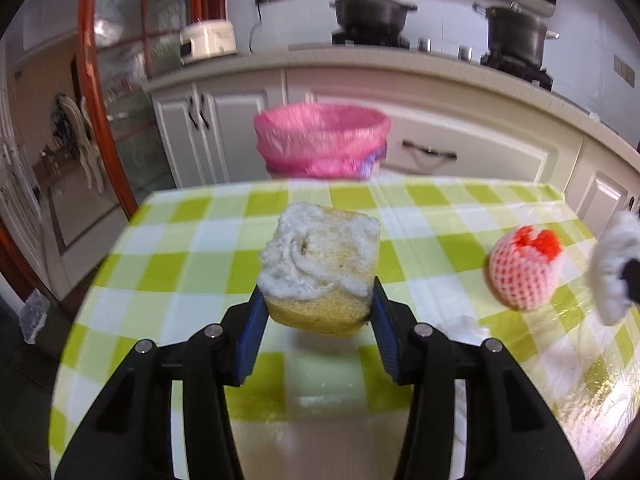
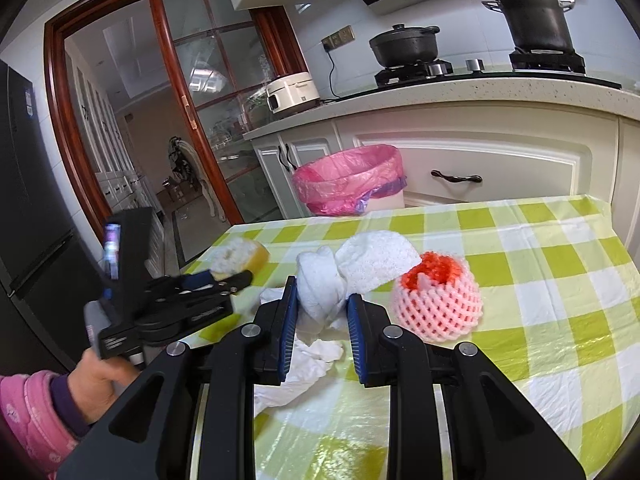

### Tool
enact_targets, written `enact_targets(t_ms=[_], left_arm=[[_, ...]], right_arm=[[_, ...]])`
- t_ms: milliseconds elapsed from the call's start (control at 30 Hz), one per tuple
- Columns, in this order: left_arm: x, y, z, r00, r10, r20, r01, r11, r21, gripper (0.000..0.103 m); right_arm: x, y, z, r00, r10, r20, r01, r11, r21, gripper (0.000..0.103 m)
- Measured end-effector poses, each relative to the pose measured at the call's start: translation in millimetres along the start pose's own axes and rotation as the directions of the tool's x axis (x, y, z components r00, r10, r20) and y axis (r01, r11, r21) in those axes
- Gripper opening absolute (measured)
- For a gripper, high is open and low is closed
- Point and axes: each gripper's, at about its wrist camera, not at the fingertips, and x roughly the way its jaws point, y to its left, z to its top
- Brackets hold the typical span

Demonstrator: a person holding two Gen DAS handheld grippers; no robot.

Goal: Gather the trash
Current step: 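Carry tissue and bread to the pink bin and open both tools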

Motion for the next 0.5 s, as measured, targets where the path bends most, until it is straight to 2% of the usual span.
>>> enact_targets(t_ms=[200, 500], left_arm=[[-53.1, -1.2, -8.8, 0.997, -0.009, 0.078, 0.012, 0.999, -0.042, 0.047], [-107.8, -6.5, -16.0, 0.986, -0.043, 0.161, 0.058, 0.994, -0.089, 0.047]], right_arm=[[1.5, 20.6, -3.9, 1.000, 0.002, -0.015, -0.002, 0.999, -0.036, 0.024], [-8.7, 35.5, -0.7, 1.000, -0.015, 0.006, 0.016, 0.998, -0.064, 0.024]])
